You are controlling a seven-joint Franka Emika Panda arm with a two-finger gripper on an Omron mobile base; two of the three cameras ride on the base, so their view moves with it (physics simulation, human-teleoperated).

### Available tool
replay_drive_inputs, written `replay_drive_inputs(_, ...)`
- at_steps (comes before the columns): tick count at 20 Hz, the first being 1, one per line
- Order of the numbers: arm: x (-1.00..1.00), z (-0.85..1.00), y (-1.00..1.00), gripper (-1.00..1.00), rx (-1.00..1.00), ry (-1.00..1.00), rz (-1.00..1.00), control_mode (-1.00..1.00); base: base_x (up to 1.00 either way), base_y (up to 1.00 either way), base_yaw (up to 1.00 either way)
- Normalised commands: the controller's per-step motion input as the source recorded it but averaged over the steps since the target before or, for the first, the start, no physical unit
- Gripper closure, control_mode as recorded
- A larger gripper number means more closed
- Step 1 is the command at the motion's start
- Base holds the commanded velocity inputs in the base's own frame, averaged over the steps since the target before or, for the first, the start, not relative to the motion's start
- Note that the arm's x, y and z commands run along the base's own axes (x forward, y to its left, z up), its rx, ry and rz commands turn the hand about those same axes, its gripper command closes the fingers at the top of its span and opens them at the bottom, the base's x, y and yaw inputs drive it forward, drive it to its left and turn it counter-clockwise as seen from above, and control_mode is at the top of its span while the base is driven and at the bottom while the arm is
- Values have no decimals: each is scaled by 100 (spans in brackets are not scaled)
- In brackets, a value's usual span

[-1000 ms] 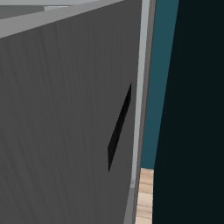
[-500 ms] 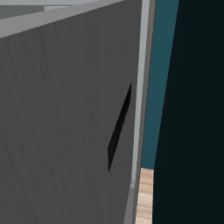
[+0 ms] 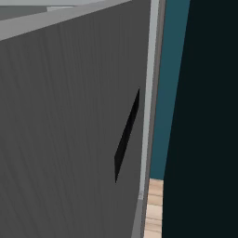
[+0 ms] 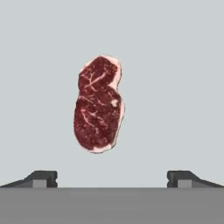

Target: Take the cheese, steak, and onion from the fridge and place them on the plate on the dining counter to create an appetizer plate.

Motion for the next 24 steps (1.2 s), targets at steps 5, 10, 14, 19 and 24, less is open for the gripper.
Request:
replay_drive_inputs(5,41,-25,2,-100,-1,2,-3,-100,0,0,0)
replay_drive_inputs(10,37,-24,0,-100,0,4,-2,-100,0,0,0)
replay_drive_inputs(14,35,-23,0,-100,0,2,0,-100,0,0,0)
replay_drive_inputs(19,35,-30,0,-100,0,0,0,-100,0,0,0)
replay_drive_inputs(24,6,-54,0,-100,0,0,-3,-100,0,0,0)
